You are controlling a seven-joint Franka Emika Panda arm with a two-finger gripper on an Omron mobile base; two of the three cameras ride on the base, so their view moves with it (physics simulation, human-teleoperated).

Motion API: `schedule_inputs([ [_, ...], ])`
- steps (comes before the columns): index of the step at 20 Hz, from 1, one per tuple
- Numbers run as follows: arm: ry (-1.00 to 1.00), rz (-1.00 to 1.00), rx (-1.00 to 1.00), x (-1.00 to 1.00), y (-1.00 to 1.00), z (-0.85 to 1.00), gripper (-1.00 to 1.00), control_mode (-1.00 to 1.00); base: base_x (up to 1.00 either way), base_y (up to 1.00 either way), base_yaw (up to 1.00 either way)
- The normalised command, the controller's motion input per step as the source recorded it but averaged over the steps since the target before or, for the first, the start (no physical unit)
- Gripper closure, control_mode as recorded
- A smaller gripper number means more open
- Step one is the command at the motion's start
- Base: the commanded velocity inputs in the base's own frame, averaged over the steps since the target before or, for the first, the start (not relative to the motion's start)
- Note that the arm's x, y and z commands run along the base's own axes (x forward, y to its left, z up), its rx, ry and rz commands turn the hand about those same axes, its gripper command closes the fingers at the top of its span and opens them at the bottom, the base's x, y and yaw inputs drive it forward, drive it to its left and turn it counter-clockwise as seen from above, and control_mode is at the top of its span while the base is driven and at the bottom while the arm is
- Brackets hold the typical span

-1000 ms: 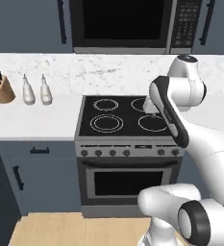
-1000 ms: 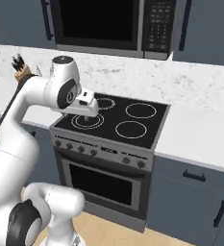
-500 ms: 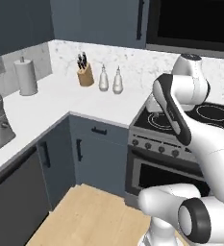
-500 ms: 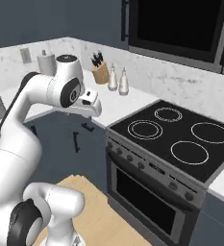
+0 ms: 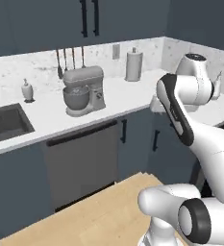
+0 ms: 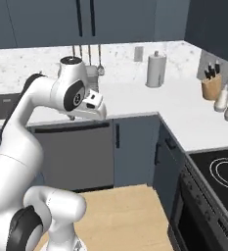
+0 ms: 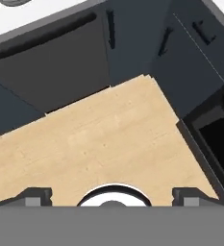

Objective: Navigate to the fridge.

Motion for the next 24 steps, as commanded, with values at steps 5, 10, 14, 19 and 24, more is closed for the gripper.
schedule_inputs([
  [5,0.00,0.00,0.00,0.00,0.00,0.00,-1.00,1.00,-0.35,0.00,1.00],
  [10,0.00,0.00,0.00,0.00,0.00,0.00,-1.00,1.00,-0.23,0.00,1.00],
  [14,0.00,0.00,0.00,0.00,0.00,0.00,-1.00,1.00,-0.15,0.00,1.00],
  [19,0.00,0.00,0.00,0.00,0.00,0.00,-1.00,1.00,-0.04,0.00,1.00],
  [24,0.00,0.00,0.00,0.00,0.00,0.00,-1.00,1.00,0.00,-0.04,0.97],
])
